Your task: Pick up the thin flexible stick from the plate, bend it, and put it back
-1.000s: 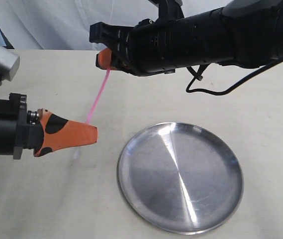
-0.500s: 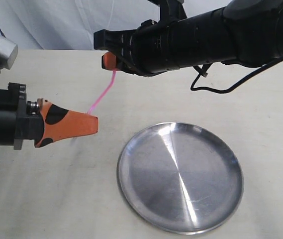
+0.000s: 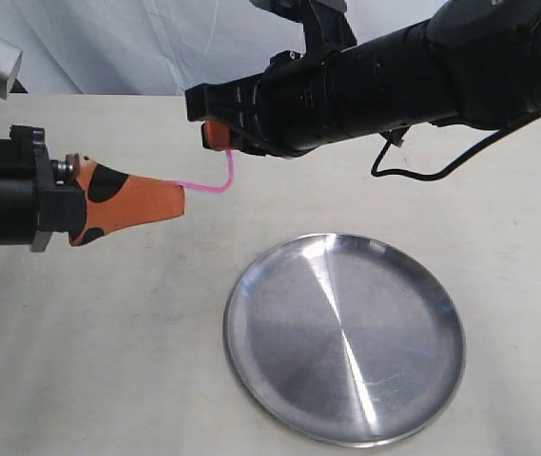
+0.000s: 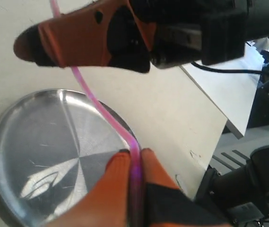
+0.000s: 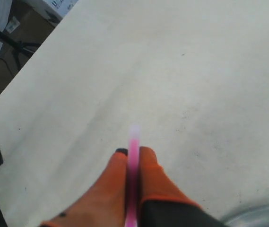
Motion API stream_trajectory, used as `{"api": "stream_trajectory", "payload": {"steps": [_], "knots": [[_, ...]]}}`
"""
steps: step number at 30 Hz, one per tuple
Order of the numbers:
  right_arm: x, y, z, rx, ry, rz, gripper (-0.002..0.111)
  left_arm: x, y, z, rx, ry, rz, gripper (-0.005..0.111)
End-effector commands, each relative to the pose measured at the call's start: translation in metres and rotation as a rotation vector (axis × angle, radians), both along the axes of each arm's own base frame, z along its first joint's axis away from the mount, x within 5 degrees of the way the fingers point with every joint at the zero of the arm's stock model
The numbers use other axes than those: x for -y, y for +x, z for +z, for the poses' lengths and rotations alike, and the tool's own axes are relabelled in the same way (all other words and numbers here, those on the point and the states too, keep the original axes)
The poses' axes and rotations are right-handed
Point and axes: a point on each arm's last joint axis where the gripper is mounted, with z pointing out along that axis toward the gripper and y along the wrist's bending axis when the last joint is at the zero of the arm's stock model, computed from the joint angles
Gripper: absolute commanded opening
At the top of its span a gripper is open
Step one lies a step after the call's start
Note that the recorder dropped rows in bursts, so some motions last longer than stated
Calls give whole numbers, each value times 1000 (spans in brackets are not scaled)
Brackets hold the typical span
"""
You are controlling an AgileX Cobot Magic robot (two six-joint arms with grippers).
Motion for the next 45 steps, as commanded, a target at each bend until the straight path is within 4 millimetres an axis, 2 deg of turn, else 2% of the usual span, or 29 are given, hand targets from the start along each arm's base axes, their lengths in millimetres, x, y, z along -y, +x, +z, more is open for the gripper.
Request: {"api": "stream_trajectory", "payload": {"steps": [1,45], "knots": [[-9,-14,-2,-63,8,126,0,-4,11,5,17,-17,117,0],[-11,-19,-2,-100,27,167,0,-8,20,7,-3,-53,239,0]]}}
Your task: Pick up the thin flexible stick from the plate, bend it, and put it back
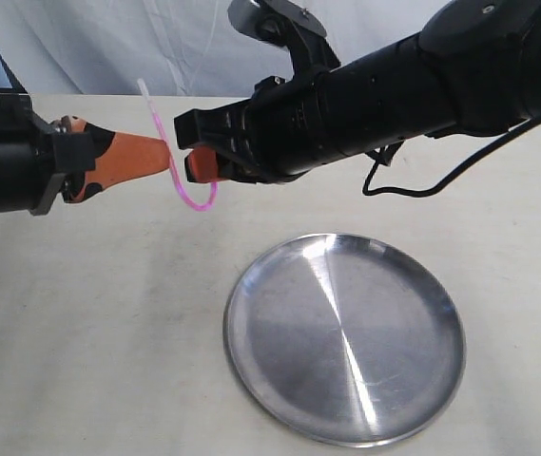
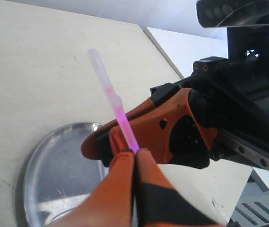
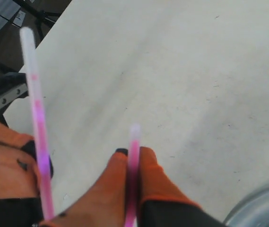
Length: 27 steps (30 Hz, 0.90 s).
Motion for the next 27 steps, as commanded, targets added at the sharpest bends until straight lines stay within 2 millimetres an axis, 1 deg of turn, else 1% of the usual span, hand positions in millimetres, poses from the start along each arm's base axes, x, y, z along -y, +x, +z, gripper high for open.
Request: {"api": "stream_trajectory", "payload": {"steps": [1,6,7,9,13,16,19,27], "knots": [[-4,-8,4,-18,17,60,0,-3,5,2,-4,-18,62,0],[-4,-8,4,-17,16,65,0,-4,6,2,-7,-25,76,0],[-4,-8,4,-17,16,65,0,-4,6,3,-8,-26,77,2],[-4,-8,4,-17,16,65,0,-4,6,3,-8,-28,77,8],[-4,-8,4,-16,16,66,0,-4,6,3,-8,-28,77,24],[-4,-8,4,-11,14,74,0,-3,7,2,-20,-31,80,34],[-4,-9,4,-10,14,83,0,-3,9,-2,-53,-36,86,36],[-5,-10,4,-1,10,100,0,-1,17,-10,-103,-53,100,36]]}}
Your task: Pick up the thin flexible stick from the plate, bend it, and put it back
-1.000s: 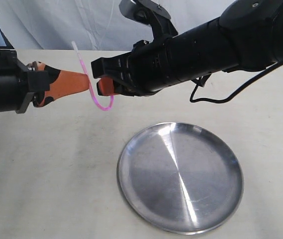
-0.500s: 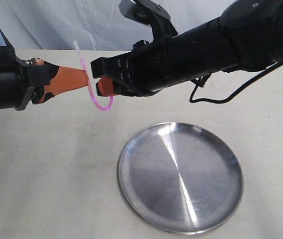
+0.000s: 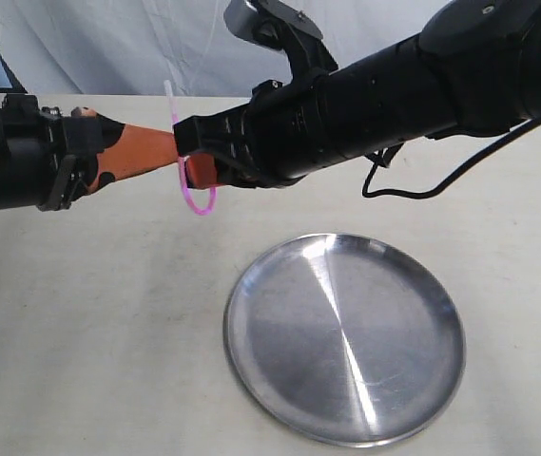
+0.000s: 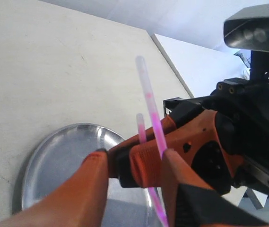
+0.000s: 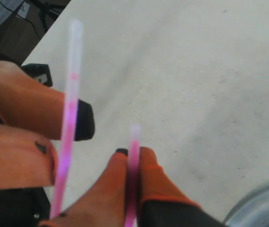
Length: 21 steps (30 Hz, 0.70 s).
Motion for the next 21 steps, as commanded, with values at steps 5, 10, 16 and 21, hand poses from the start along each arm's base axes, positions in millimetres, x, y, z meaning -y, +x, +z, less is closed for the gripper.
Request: {"api": "stream_trajectory", "payload": {"steps": [5,10,16,21], "knots": [[-4,-7,4,4,8,71,0,-1,8,-5,-37,-14,49,36],[-4,-7,4,8,7,73,0,-1,8,-5,-37,-17,50,36],[-4,-7,4,8,7,73,0,-1,8,-5,-37,-17,50,36],[-2,-5,3,32,-17,61,0,-1,8,-6,-32,0,41,36]]}}
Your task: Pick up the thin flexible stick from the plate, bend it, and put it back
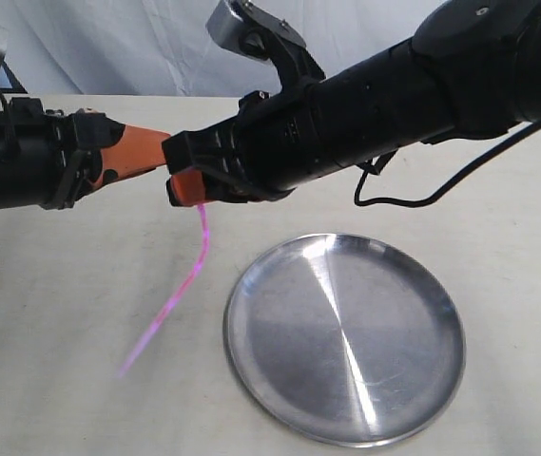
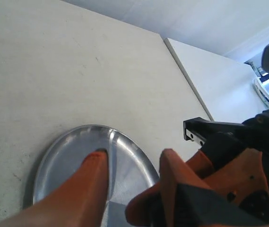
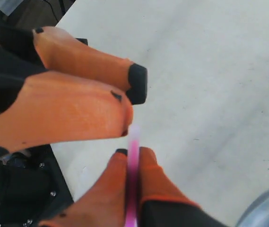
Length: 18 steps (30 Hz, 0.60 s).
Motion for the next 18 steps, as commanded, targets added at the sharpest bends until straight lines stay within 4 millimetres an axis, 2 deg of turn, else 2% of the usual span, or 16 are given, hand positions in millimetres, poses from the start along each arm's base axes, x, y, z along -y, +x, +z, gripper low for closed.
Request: {"api": "stream_trajectory", "payload": {"steps": [1,10,18], "knots": [[3,3,2,59,-37,-13,0,-1,2,0,3,7,7,36],[19,20,-3,93,-136,-209,0,1,-1,1,2,-8,-26,36],[25,30,1,89,-88,-338,0,5,-8,0,-13,-2,-118,36]]}}
